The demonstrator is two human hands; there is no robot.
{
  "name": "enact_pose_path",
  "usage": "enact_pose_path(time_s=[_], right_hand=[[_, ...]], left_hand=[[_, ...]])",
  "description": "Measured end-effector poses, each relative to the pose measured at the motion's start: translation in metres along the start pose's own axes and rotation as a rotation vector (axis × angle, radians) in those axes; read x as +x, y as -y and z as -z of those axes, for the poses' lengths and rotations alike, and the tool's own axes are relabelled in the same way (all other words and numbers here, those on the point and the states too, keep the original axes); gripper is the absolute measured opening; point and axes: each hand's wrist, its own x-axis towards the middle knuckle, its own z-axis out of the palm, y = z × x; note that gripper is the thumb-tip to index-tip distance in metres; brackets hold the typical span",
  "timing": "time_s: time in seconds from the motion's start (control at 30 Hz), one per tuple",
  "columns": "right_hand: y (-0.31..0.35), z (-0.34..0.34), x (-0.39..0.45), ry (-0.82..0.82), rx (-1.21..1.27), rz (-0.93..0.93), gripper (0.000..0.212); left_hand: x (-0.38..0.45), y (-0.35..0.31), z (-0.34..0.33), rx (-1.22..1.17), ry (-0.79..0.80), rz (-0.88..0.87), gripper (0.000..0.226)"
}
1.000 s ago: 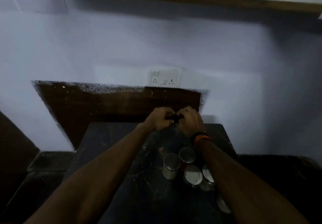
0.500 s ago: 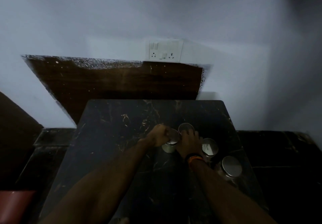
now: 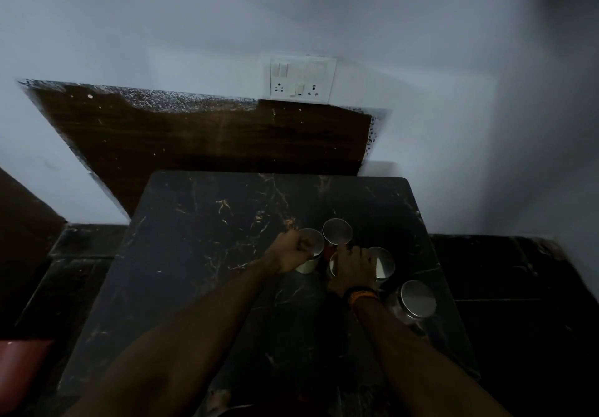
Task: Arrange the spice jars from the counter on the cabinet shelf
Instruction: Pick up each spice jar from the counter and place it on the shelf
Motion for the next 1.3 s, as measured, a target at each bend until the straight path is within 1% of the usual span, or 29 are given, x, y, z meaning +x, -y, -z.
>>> enact_pose_path(time_s=[0.13,0.27,0.4,0.47,0.5,0.53,0.6,0.67,0.73,0.77,0.87,0.93,1.0,1.07,1.13,1.23,1.3], right_hand=[[0.0,0.005,0.001,-0.032,0.026,0.042,0.067],[0.001,0.017,0.003,-0.075,0.12,0.117,0.052],[-0.001,0.041,0.011,-0.018,0.332,0.162,0.048],[-0.003,0.057,0.018,0.013,0.438,0.221,0.038],[-0.005,0.066,0.022,0.055,0.488,0.255,0.037],[-0.006,0.076,0.025,0.115,0.532,0.278,0.041],[-0.007,0.096,0.028,0.23,0.631,0.305,0.056],[-0.01,0.115,0.029,0.264,0.75,0.365,0.067],[-0.012,0.132,0.029,0.266,0.881,0.428,0.073],[-0.012,0.14,0.028,0.274,0.952,0.443,0.075],[-0.011,0.15,0.029,0.307,1.179,0.459,0.074],[-0.009,0.15,0.032,0.308,1.298,0.462,0.073],[-0.007,0.147,0.034,0.306,1.413,0.451,0.071],[-0.006,0.144,0.037,0.316,1.533,0.422,0.068],[-0.003,0.14,0.039,0.294,1.626,0.372,0.063],[0.004,0.135,0.041,0.262,1.732,0.318,0.049],[0.011,0.135,0.041,0.242,1.781,0.279,0.049]], left_hand=[[-0.004,0.0,-0.003,-0.103,-0.057,-0.007,0.025],[-0.011,0.002,-0.009,-0.291,-0.142,0.018,0.022],[-0.018,-0.001,-0.005,-0.514,-0.232,0.072,0.015],[-0.022,-0.003,0.0,-0.6,-0.267,0.054,0.015],[-0.025,-0.005,0.003,-0.647,-0.274,0.046,0.016],[-0.027,-0.008,0.006,-0.691,-0.281,0.043,0.017],[-0.031,-0.011,0.008,-0.757,-0.295,0.045,0.018],[-0.037,-0.014,0.009,-0.792,-0.305,0.048,0.02],[-0.042,-0.017,0.009,-0.905,-0.237,0.047,0.027],[-0.044,-0.019,0.01,-1.023,-0.165,0.061,0.032],[-0.047,-0.024,0.013,-1.452,0.064,0.178,0.044],[-0.048,-0.027,0.016,-1.604,0.143,0.21,0.052],[-0.049,-0.031,0.019,-1.66,0.139,0.174,0.056],[-0.05,-0.035,0.022,-1.669,0.093,0.11,0.057],[-0.05,-0.039,0.027,-1.646,0.035,0.039,0.059],[-0.051,-0.049,0.035,-1.516,-0.055,-0.044,0.061],[-0.051,-0.054,0.037,-1.408,-0.144,-0.065,0.056]])
